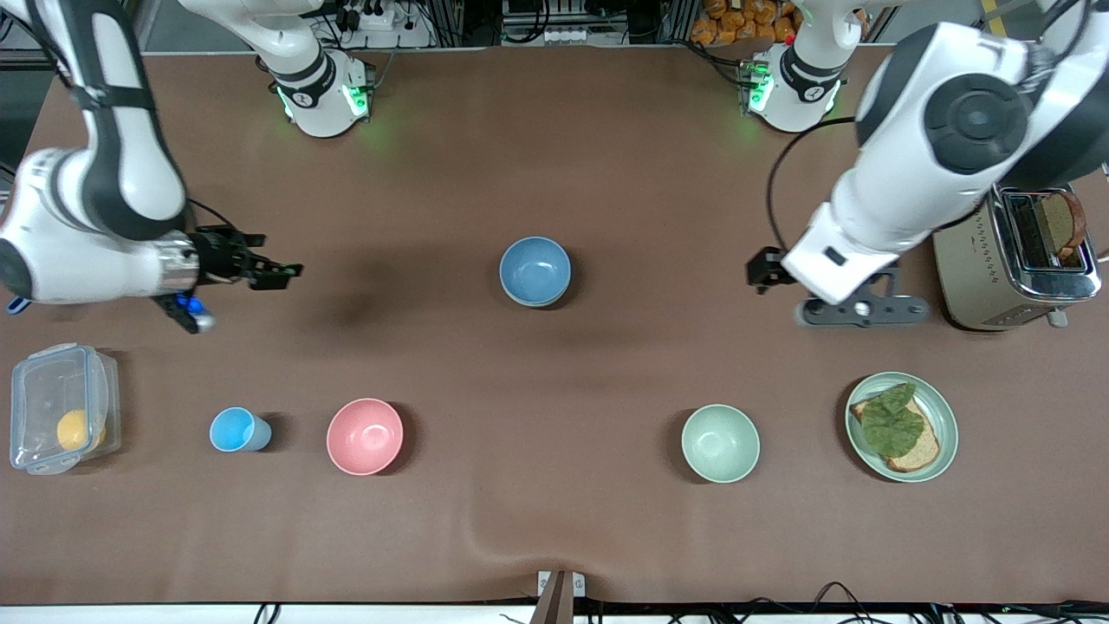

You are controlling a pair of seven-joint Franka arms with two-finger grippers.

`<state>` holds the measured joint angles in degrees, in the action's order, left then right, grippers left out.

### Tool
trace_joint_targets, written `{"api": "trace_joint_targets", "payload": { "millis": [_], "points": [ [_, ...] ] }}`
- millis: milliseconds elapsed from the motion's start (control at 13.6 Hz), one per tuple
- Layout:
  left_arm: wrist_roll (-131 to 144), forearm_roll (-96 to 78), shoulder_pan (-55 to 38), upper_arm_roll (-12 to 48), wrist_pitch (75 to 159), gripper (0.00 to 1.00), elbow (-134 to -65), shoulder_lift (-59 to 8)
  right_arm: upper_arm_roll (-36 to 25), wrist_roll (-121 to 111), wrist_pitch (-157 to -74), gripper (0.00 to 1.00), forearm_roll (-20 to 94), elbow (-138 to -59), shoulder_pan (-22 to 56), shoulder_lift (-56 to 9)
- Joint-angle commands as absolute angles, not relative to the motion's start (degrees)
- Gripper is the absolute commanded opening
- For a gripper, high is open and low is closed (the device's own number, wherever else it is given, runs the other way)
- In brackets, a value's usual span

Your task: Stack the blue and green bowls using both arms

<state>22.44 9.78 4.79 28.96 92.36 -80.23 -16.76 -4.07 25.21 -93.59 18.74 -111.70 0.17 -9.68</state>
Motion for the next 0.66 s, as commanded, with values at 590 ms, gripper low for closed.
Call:
{"api": "trace_joint_targets", "payload": {
  "millis": [590],
  "points": [
    [11.9,3.9,-0.9,10.3,89.0,1.00,-79.9,-7.5,0.6,18.1,-78.6,1.00,7.5,-85.3,-1.8,-5.4]
  ]
}}
